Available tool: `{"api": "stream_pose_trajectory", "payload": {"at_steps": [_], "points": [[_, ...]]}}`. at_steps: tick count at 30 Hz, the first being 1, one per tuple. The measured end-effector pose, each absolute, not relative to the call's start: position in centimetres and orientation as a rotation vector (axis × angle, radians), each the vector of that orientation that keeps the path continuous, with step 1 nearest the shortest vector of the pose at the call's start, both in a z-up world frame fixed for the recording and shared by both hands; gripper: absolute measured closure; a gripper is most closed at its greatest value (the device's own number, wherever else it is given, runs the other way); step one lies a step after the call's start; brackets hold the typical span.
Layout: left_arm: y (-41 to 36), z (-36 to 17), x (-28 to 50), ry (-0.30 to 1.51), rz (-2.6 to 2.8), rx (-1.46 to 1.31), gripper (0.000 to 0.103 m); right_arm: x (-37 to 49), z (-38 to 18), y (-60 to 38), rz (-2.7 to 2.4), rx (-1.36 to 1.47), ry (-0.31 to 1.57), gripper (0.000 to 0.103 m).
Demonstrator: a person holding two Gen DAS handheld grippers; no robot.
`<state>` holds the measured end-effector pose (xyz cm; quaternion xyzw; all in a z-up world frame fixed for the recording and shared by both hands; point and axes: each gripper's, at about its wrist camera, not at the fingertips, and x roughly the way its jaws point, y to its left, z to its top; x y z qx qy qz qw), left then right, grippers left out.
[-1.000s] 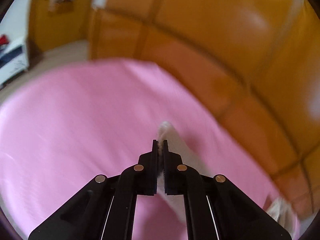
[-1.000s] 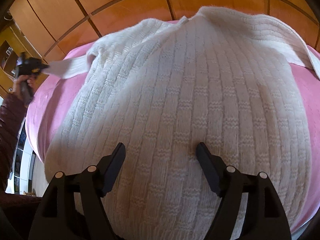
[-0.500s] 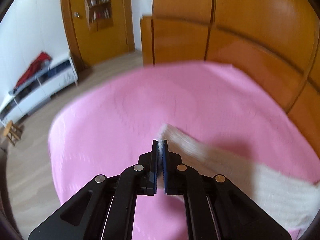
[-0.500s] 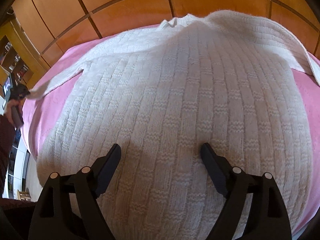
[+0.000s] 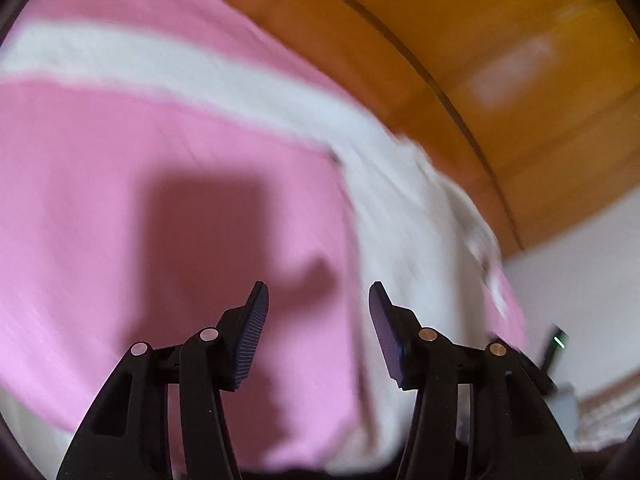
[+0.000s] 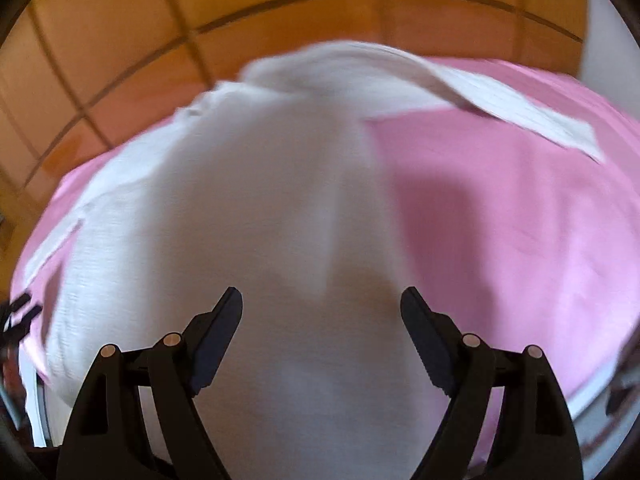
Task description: Fold small clothes
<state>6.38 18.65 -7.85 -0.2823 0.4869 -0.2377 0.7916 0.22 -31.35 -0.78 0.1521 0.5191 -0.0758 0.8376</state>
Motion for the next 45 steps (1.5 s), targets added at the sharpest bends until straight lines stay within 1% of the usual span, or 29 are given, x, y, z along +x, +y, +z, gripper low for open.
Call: {"api": "stream_pose_trajectory", "payload": {"at_steps": [3,4,5,6,7,8,9,10,11,12,13,16,17,19,21,24,27,28,29,30,31,32,34,35,37,41,45], "points": [[15.7,-9.0,3.2,1.099,-0.649,-0.630,0.051,-2.3,-1.8,-33.4,-0.161,0.358,1.155,0.022],[15.3,-9.3,3.0,1.115,-0.676,-0.636,0.048,-3.0,-2.1,-33.7,-0.137,0.390,1.174,0.024],[14.4,-9.7,2.1,1.138,-0.704,-0.629,0.048,-3.8,-2.5,-33.7,-0.102,0.425,1.195,0.025],[13.0,-9.8,1.0,1.153,-0.710,-0.608,0.048,-4.4,-2.7,-33.4,-0.083,0.432,1.202,0.031],[12.3,-10.1,0.4,1.160,-0.712,-0.578,0.048,-4.8,-2.9,-33.0,-0.070,0.418,1.208,0.046],[11.4,-10.1,-0.1,1.160,-0.712,-0.535,0.070,-5.0,-2.9,-32.7,-0.061,0.409,1.210,0.056],[10.8,-10.1,-0.2,1.164,-0.705,-0.493,0.090,-5.2,-2.8,-32.2,-0.045,0.407,1.209,0.081],[10.4,-9.7,-0.2,1.153,-0.690,-0.465,0.098,-5.0,-2.5,-31.9,-0.014,0.425,1.208,0.093],[10.4,-8.8,-0.3,1.119,-0.701,-0.465,0.098,-4.7,-2.0,-31.7,0.022,0.449,1.198,0.093],[10.5,-8.4,1.5,1.093,-0.713,-0.477,0.098,-4.5,-1.0,-31.5,0.042,0.444,1.168,0.094],[10.7,-7.5,1.0,1.054,-0.732,-0.490,0.099,-4.4,0.4,-31.3,0.069,0.447,1.129,0.094],[12.1,-3.9,0.0,0.933,-0.797,-0.519,0.099,-4.9,6.0,-31.8,0.155,0.480,0.971,0.095],[12.9,-3.1,-0.3,0.919,-0.799,-0.517,0.099,-5.4,7.7,-32.1,0.178,0.475,0.929,0.095],[13.3,-4.1,-0.6,0.965,-0.763,-0.489,0.099,-6.0,8.4,-32.2,0.189,0.447,0.922,0.095],[13.5,-6.7,-0.2,1.052,-0.714,-0.482,0.099,-6.5,6.4,-32.2,0.169,0.428,1.005,0.096],[13.0,-10.5,0.1,1.184,-0.611,-0.429,0.099,-6.7,1.6,-31.7,0.115,0.413,1.153,0.096],[13.0,-11.0,1.3,1.222,-0.516,-0.381,0.097,-6.2,-1.2,-32.0,0.069,0.437,1.207,0.095],[13.3,-10.7,1.6,1.209,-0.506,-0.381,0.088,-6.0,-1.3,-31.9,0.063,0.440,1.206,0.093],[13.7,-9.9,2.0,1.187,-0.491,-0.377,0.072,-5.6,-1.2,-32.1,0.057,0.447,1.199,0.090],[14.1,-8.9,2.2,1.156,-0.464,-0.366,0.065,-5.1,-1.0,-32.4,0.034,0.441,1.187,0.079],[14.4,-7.7,2.4,1.113,-0.454,-0.368,0.059,-5.0,-0.6,-33.1,0.001,0.430,1.165,0.062],[14.9,-6.6,2.2,1.079,-0.453,-0.373,0.059,-4.4,0.1,-34.1,-0.040,0.427,1.123,0.057],[14.5,-4.9,3.1,1.022,-0.436,-0.367,0.059,-4.0,1.1,-35.6,-0.126,0.410,1.069,0.051],[13.7,-4.3,3.6,0.996,-0.436,-0.350,0.053,-3.0,1.4,-36.8,-0.196,0.373,1.035,0.049],[12.2,-4.0,4.3,0.970,-0.435,-0.335,0.047,-1.7,1.7,-38.8,-0.305,0.305,0.979,0.033],[7.0,-5.4,6.9,0.994,-0.465,-0.327,0.047,2.2,0.4,-43.1,-0.497,0.147,0.936,0.031],[1.8,-6.1,8.8,1.002,-0.468,-0.234,0.046,5.8,-1.9,-47.0,-0.623,0.026,0.935,0.030]]}}
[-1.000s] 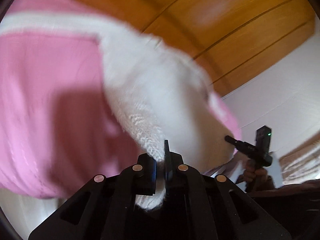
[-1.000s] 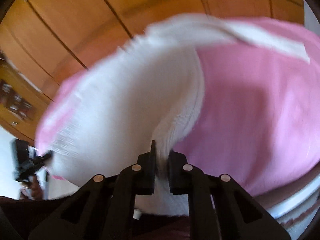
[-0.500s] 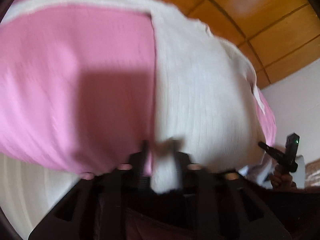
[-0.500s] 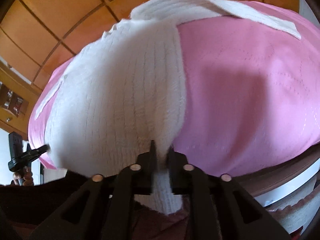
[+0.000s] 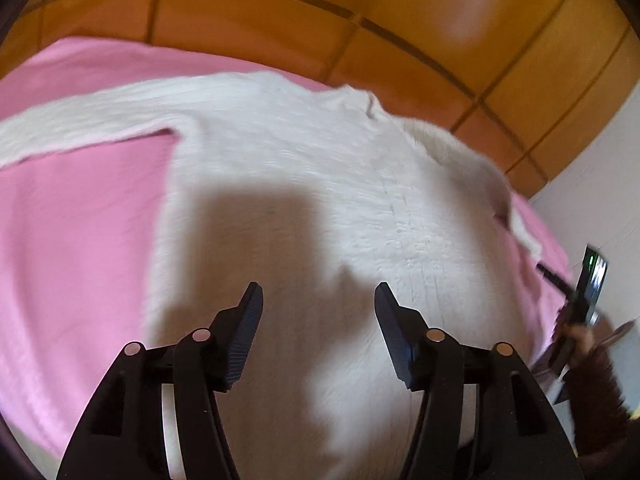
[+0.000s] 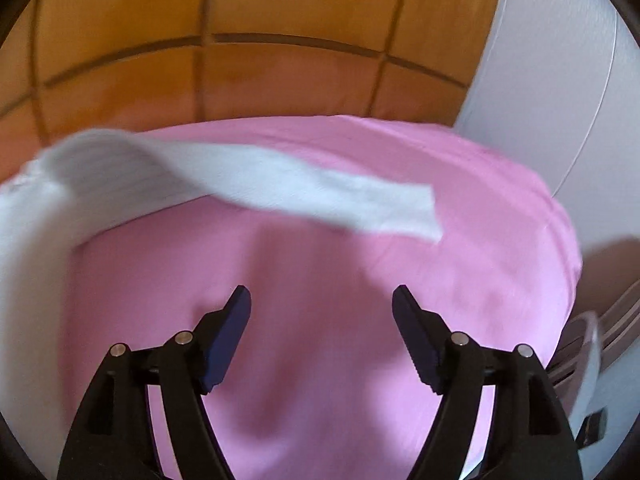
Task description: Fold small clothes
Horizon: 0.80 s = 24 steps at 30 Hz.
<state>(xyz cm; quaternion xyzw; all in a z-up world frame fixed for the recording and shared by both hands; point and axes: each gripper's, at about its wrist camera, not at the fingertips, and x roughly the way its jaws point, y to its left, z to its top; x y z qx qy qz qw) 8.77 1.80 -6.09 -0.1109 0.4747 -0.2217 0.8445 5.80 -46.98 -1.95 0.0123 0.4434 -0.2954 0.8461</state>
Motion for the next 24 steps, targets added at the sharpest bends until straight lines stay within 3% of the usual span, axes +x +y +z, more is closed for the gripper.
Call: {"api": "stream_pose_trajectory", "payload": {"at_steps": [9,11,13,14,18,24], "points": [[-3.4,-8.1,12.4,0.975,-0.381,-0.072,0.046,9.2,-5.8,-54.7,-0.700,-0.007,1.002,0.033],[-4.1,-8.4,13.0,0.949,-0.354,-0.042,0.039,10.0,-5.7,-55.3,-0.675,-0.010,1.000,0.049],[-4.6,-8.7,13.4,0.933,-0.335,-0.031,0.034,11.1,-5.7,-55.6,-0.652,-0.022,1.012,0.085],[-5.1,-8.8,13.8,0.928,-0.328,-0.029,0.032,11.4,-5.6,-55.6,-0.653,-0.035,1.020,0.090],[-5.4,-8.9,13.8,0.913,-0.319,-0.011,0.030,10.9,-2.8,-55.7,-0.641,0.006,0.980,0.093],[-4.7,-8.8,14.0,0.921,-0.351,-0.013,0.030,7.5,6.0,-54.2,-0.532,-0.043,0.941,0.094]]}}
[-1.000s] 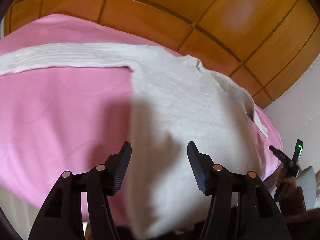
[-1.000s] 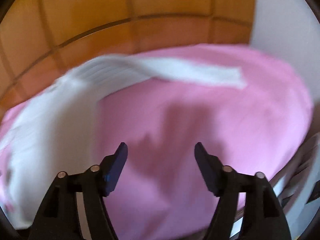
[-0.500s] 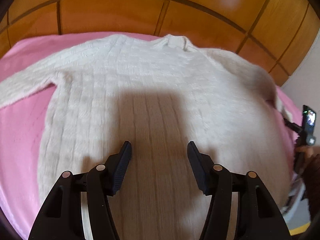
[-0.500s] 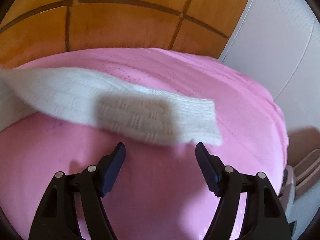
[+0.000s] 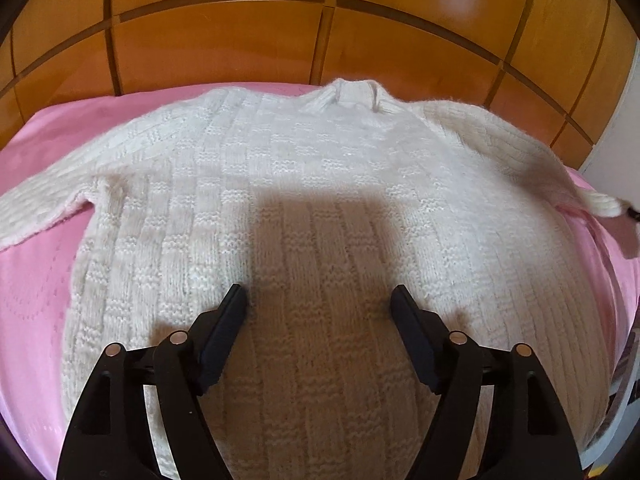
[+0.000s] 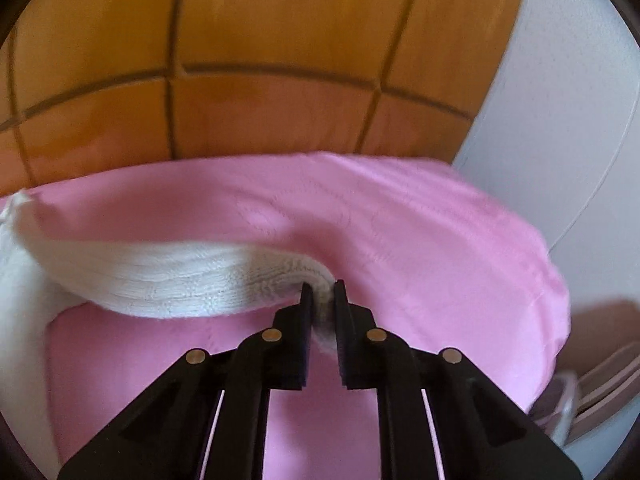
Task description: Fold small clothes
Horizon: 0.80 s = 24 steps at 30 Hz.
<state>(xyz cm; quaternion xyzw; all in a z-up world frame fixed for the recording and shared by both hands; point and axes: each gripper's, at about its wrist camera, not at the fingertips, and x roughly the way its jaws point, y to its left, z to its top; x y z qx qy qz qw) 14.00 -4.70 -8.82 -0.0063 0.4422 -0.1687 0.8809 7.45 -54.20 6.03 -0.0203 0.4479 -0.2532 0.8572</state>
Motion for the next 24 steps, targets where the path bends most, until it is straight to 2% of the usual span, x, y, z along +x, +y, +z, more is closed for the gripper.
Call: {"api": "stream_pose_trajectory", "payload": {"at_steps": [6,9,12,14,15,16,17,24], "points": [[-4.5,-8.9,14.1,0.922,-0.356,-0.036,0.027,6.9,10.4,-55.6,-0.485,-0.059,1.040,0.096],[-4.7,-9.0,14.1,0.922,-0.362,-0.036,0.024,9.5,10.0,-58.7,-0.508,-0.031,1.105,0.103],[-4.9,-9.1,14.1,0.922,-0.360,-0.028,0.023,12.7,8.8,-63.9,-0.645,0.059,1.137,0.103],[-4.9,-9.1,14.1,0.922,-0.359,-0.026,0.023,13.8,8.7,-66.9,-0.743,0.142,1.075,0.101],[-4.9,-9.1,14.1,0.923,-0.359,-0.026,0.023,13.7,8.7,-68.0,-0.772,0.209,1.031,0.089],[-4.9,-9.1,14.2,0.923,-0.360,-0.026,0.023,13.6,8.6,-68.6,-0.788,0.262,1.002,0.069],[-4.9,-9.2,14.2,0.923,-0.360,-0.028,0.022,13.0,8.5,-68.8,-0.789,0.332,0.960,0.064],[-5.2,-9.3,14.3,0.927,-0.365,-0.016,0.019,6.2,6.7,-61.5,-0.515,0.475,0.881,0.064]]}}
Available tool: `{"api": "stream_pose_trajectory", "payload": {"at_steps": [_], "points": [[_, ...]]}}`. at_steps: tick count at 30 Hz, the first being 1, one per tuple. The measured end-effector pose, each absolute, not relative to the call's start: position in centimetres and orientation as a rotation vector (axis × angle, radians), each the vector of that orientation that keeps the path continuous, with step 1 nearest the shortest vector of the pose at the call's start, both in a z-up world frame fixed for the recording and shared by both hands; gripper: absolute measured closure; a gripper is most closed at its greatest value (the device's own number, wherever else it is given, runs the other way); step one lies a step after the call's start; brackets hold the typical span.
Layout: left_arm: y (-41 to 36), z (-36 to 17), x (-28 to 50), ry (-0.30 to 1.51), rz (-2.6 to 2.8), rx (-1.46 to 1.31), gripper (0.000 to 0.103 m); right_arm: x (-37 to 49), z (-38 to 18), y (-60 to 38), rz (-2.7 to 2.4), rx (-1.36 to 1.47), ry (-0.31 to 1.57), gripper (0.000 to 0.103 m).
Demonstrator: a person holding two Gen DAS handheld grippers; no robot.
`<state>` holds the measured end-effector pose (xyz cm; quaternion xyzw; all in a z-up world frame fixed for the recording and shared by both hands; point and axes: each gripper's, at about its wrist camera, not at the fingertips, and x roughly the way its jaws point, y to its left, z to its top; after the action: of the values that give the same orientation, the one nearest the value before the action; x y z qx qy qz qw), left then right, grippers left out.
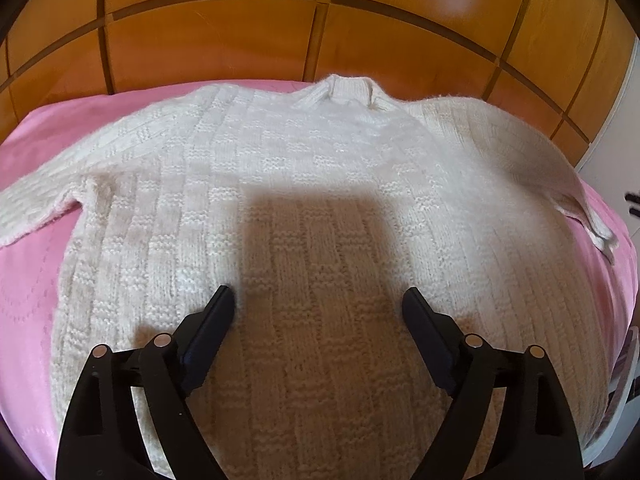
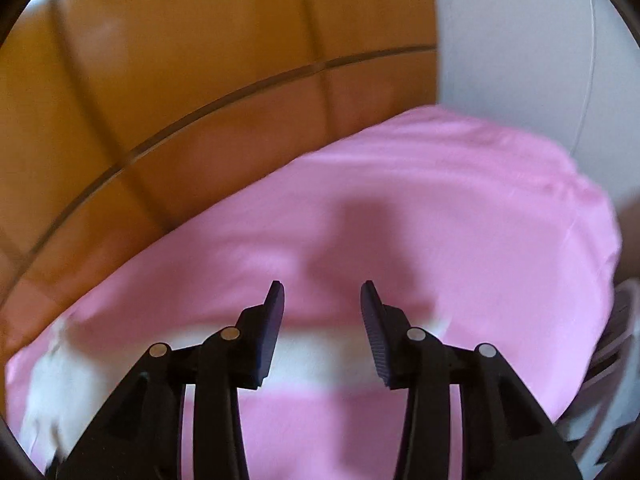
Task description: Fold small clothes
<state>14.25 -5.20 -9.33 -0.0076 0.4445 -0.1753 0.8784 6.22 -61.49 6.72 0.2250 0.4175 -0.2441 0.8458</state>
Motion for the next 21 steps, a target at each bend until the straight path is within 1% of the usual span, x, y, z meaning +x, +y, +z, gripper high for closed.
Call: {"api": "stream_pose_trajectory", "payload": {"at_steps": [2,5,6,8,9,11,12,14,15,16,18,21], "points": [[-5.2,-9.3,14.3,0.928,-0.365,-0.017,0.018,4.3,5.6,-58.7,-0.367,0.510,0.908,0.066],[-5.3,-9.3,14.3,0.927,-0.359,-0.007,0.017,4.6,3.5,-55.3,-0.221,0.508,0.976,0.069],[-5.4,-9.3,14.3,0.927,-0.356,-0.001,0.017,5.7,2.5,-54.1,-0.153,0.510,1.006,0.072],[-5.4,-9.3,14.3,0.929,-0.353,-0.002,0.017,8.2,1.1,-52.1,-0.088,0.453,1.057,0.073],[-5.3,-9.3,14.3,0.929,-0.351,-0.004,0.017,10.1,0.1,-51.4,-0.042,0.450,1.080,0.078],[-5.4,-9.3,14.4,0.929,-0.346,-0.003,0.017,13.1,-0.5,-51.8,-0.089,0.406,1.059,0.083],[-5.4,-9.3,14.4,0.929,-0.344,0.000,0.016,14.6,-0.1,-53.5,-0.160,0.406,1.001,0.084],[-5.5,-9.3,14.4,0.930,-0.345,0.005,0.016,16.4,0.5,-57.7,-0.383,0.437,0.919,0.075],[-5.4,-9.4,14.5,0.930,-0.348,0.003,0.016,17.0,1.1,-59.9,-0.489,0.440,0.867,0.062],[-5.3,-9.4,14.5,0.929,-0.349,-0.002,0.016,17.0,1.7,-61.4,-0.560,0.442,0.828,0.056],[-5.1,-9.4,14.5,0.926,-0.351,-0.007,0.016,15.9,2.7,-63.2,-0.615,0.504,0.799,0.056],[-5.2,-9.4,14.4,0.920,-0.351,-0.013,0.015,12.2,3.4,-63.3,-0.589,0.568,0.766,0.051]]}}
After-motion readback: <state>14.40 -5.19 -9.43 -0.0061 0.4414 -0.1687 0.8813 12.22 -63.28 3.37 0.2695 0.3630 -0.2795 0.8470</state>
